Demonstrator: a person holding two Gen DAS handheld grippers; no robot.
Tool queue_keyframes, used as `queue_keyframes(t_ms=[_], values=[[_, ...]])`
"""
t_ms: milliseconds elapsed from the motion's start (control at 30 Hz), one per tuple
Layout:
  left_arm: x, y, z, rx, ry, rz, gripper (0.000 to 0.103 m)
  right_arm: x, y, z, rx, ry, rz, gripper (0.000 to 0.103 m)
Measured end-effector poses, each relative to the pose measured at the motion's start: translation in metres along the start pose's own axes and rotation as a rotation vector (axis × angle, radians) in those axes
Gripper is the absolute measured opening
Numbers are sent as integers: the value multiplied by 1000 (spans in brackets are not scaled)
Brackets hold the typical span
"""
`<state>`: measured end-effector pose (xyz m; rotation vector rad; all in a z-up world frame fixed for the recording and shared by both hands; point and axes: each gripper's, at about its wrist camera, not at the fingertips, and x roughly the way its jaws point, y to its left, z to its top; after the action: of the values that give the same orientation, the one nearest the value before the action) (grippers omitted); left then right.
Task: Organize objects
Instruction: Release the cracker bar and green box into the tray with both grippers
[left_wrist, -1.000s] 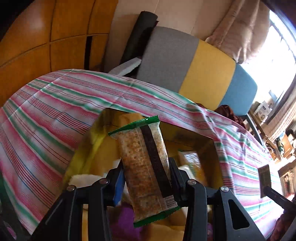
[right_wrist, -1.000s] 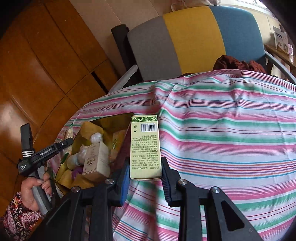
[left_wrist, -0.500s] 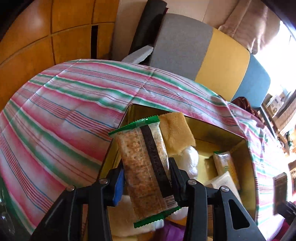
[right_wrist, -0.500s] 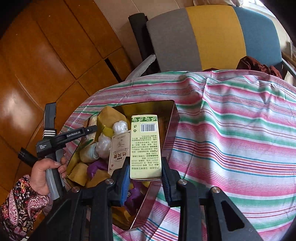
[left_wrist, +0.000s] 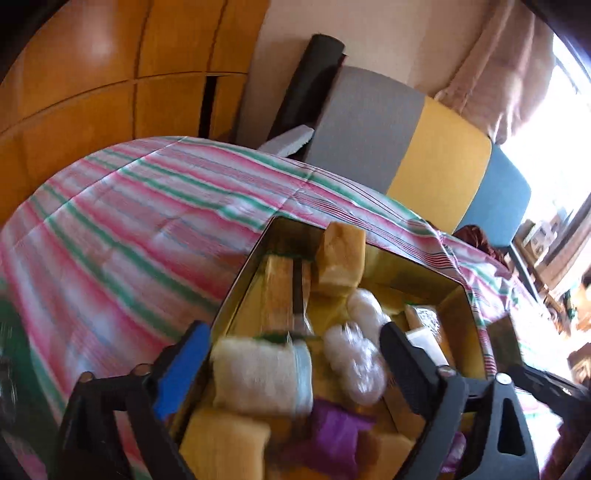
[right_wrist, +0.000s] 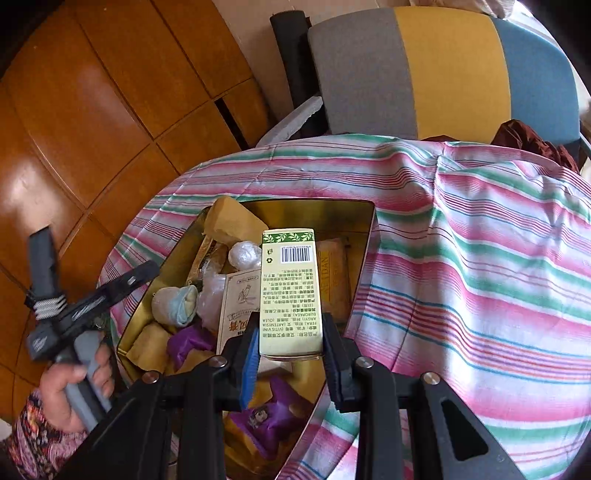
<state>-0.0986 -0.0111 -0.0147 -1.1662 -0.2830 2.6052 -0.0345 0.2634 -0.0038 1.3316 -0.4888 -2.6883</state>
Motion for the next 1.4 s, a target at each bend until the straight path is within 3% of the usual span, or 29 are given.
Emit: queue_keyframes(t_ms=[167, 300, 467, 667, 967, 1400], values=[[-24, -4, -23, 6, -2, 17, 100, 30, 12, 27, -100, 53, -32, 30], [-37, -9, -38, 65, -12, 87, 103, 51, 22, 48, -159, 72, -62, 30], [-39, -7, -49, 95, 17, 123, 103, 70, 30, 62, -205, 90, -91, 30], [-46, -4, -55, 95, 12, 116, 103, 85, 34, 65, -220, 108, -116, 30], [-57, -10, -54, 129, -36, 168, 103, 97, 45, 66, -246, 112, -141, 30], [-57, -2, -56, 107, -1, 199, 103, 108, 43, 70, -213, 114, -146, 30]])
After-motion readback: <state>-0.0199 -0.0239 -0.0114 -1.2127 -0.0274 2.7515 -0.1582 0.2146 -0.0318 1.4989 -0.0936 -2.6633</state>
